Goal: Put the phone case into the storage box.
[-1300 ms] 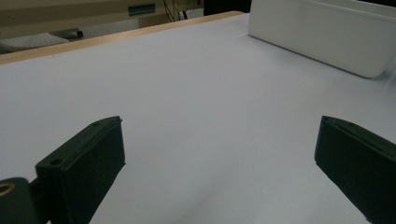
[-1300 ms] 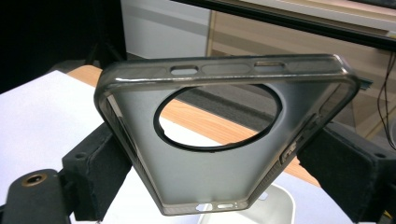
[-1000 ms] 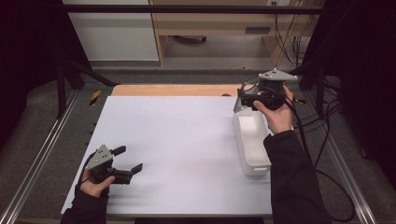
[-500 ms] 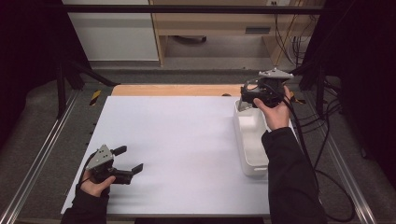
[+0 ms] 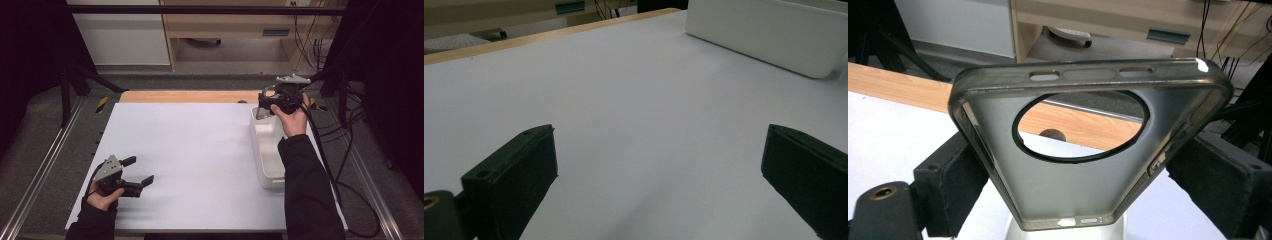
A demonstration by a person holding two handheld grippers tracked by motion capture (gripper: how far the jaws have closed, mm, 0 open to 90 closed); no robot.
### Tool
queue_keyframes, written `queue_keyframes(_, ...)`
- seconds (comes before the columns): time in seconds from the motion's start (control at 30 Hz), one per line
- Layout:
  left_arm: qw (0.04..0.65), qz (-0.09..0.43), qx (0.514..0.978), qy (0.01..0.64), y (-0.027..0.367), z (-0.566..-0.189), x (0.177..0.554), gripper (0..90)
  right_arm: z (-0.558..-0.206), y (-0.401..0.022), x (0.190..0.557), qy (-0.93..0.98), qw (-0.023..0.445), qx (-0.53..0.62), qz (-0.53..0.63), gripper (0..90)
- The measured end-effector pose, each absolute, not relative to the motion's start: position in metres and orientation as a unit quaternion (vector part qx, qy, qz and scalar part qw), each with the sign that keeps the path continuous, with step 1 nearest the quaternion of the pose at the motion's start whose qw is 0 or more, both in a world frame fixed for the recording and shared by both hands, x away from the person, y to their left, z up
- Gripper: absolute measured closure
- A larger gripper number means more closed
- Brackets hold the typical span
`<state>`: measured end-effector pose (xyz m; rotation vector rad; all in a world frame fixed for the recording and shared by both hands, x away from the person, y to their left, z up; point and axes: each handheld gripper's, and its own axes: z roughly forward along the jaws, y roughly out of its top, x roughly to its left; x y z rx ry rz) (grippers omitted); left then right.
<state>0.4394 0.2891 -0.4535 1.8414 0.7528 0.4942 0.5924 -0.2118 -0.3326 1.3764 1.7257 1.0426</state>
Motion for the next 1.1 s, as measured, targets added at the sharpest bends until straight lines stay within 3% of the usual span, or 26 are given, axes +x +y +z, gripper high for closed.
queue_keyframes(1.1, 0.515, 0.203, 0.773, 0.311, 0.288, -0.456, 0.441, 0.7, -0.377, -0.205, 0.619, 0.651, 0.321, 0.579, 0.373, 11.5)
